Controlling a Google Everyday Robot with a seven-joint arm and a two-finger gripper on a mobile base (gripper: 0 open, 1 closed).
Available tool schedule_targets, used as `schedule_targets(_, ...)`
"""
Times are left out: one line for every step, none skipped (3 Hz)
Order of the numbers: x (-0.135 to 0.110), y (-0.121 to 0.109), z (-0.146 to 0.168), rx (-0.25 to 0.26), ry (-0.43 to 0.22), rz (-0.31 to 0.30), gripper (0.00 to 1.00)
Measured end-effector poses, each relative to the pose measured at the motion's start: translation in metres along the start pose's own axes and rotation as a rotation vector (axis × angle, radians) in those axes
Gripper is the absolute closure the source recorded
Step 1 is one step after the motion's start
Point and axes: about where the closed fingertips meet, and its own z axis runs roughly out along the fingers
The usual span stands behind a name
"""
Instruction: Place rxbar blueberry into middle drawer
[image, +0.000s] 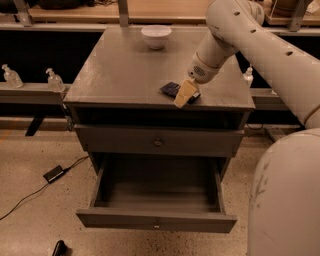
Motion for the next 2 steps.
schedule_targets(-0.002, 0.0, -0.005, 0.0, 0.0, 0.0, 0.83)
schedule_targets(-0.008, 0.003, -0.016, -0.001, -0.018, -0.013, 1.0)
